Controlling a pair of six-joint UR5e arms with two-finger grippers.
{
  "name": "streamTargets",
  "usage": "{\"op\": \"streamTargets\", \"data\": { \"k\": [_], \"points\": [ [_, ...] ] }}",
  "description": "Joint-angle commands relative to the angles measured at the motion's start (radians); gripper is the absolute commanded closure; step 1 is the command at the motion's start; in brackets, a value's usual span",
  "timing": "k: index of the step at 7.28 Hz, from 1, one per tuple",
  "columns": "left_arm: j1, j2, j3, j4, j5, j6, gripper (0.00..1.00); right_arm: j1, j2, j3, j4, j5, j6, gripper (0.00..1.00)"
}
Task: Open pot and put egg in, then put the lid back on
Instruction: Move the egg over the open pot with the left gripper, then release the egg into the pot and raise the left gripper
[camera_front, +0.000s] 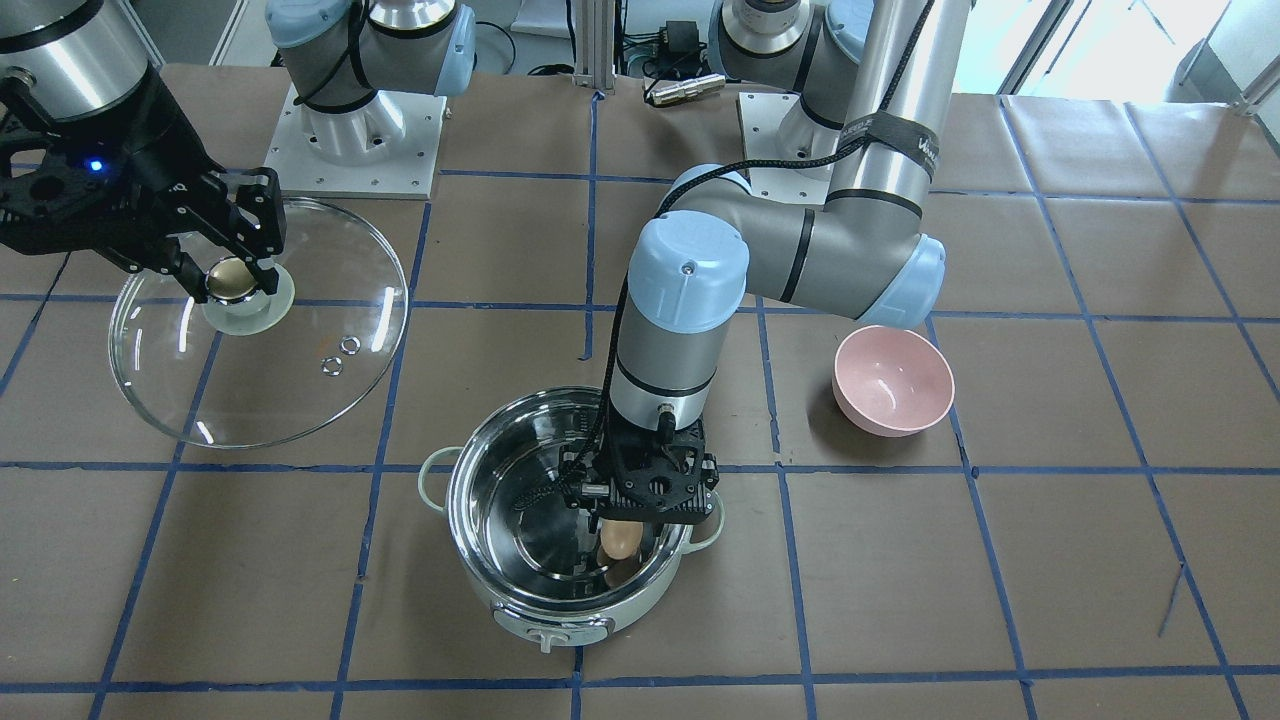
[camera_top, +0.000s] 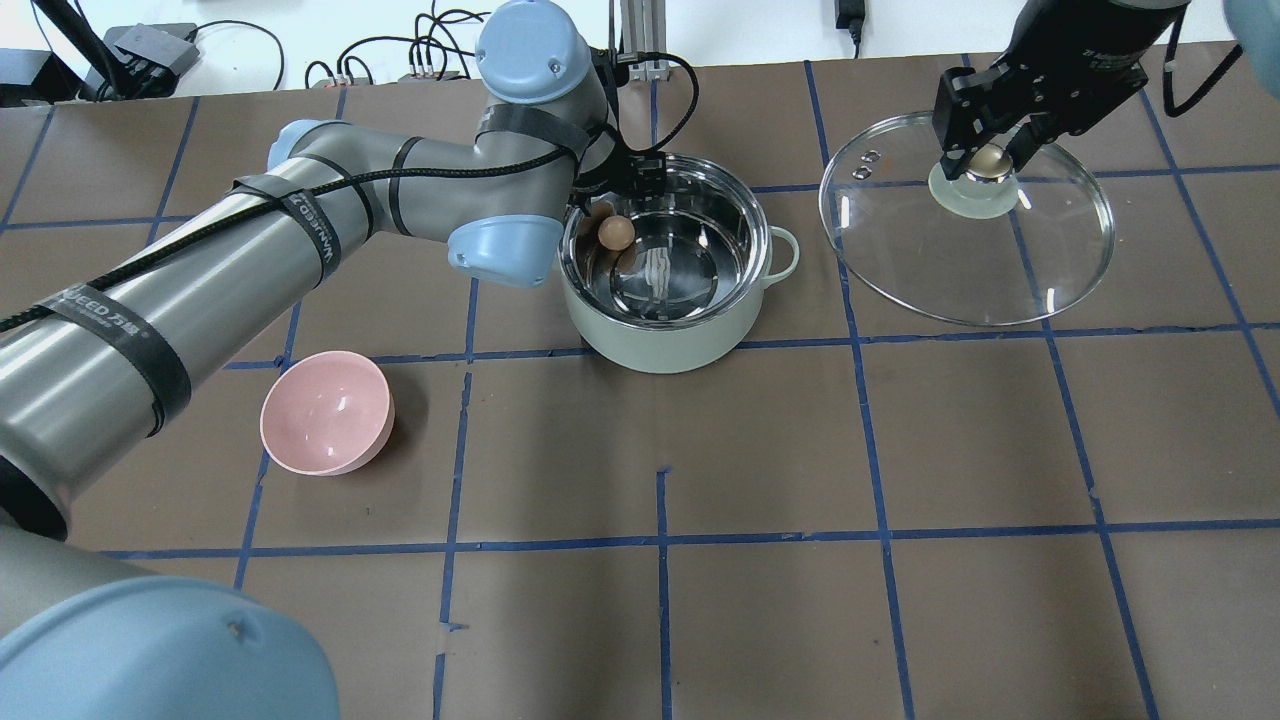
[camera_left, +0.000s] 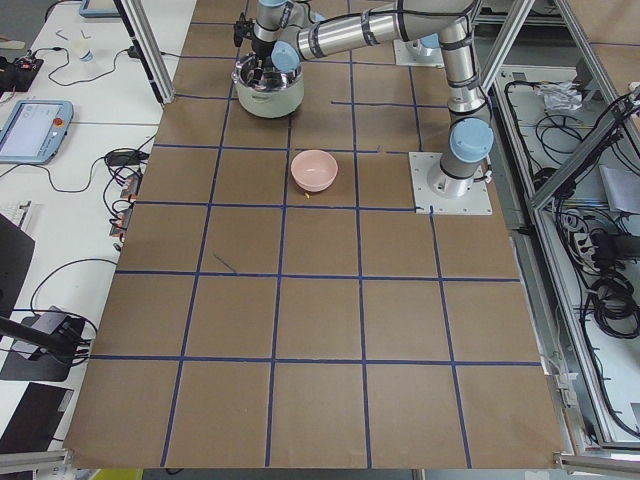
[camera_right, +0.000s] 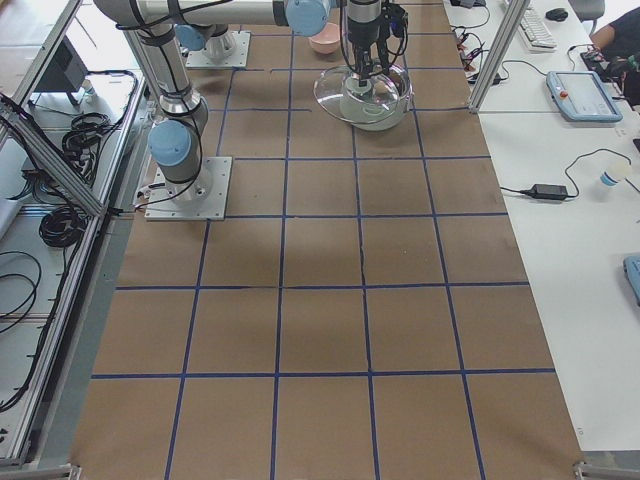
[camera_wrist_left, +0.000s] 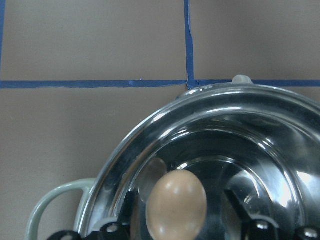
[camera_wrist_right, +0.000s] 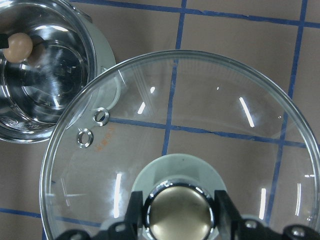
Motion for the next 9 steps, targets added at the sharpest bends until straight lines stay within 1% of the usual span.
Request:
{"op": "streamTargets", "data": {
  "k": [1,2,3,4,5,6,7,8,9],
  "points": [
    [0.003,0.042,0.017,0.0,-0.039,0.015,0.06,0.0,0.0,0.001,0.0,0.0,0.001,0.53],
    [0.011,0.082,0.017,-0.009,-0.044,0.018,0.04,0.005,0.0,0.0,-0.001,0.0,0.004,0.53],
    [0.035,0.133,0.019,-0.102,-0.044,0.018,0.01,0.015,0.003,-0.007,-0.008,0.002,0.018,0.53],
    [0.091,0.212,0.017,-0.252,-0.075,0.02,0.01,0.04,0.012,-0.007,-0.061,0.0,0.084,0.53],
    [0.148,0.275,0.019,-0.404,-0.102,0.046,0.01,0.085,0.029,-0.008,-0.089,-0.003,0.13,0.53],
    [0.191,0.329,0.019,-0.531,-0.093,0.113,0.01,0.153,0.061,-0.008,-0.16,-0.014,0.2,0.52],
    [0.227,0.383,0.022,-0.637,-0.088,0.126,0.01,0.237,0.098,-0.014,-0.222,-0.017,0.286,0.52],
    [0.267,0.43,0.031,-0.739,-0.087,0.165,0.01,0.294,0.144,-0.017,-0.294,-0.017,0.335,0.52],
    [0.288,0.451,0.049,-0.811,-0.015,0.214,0.01,0.34,0.196,-0.019,-0.357,-0.009,0.36,0.52]
  ]
}}
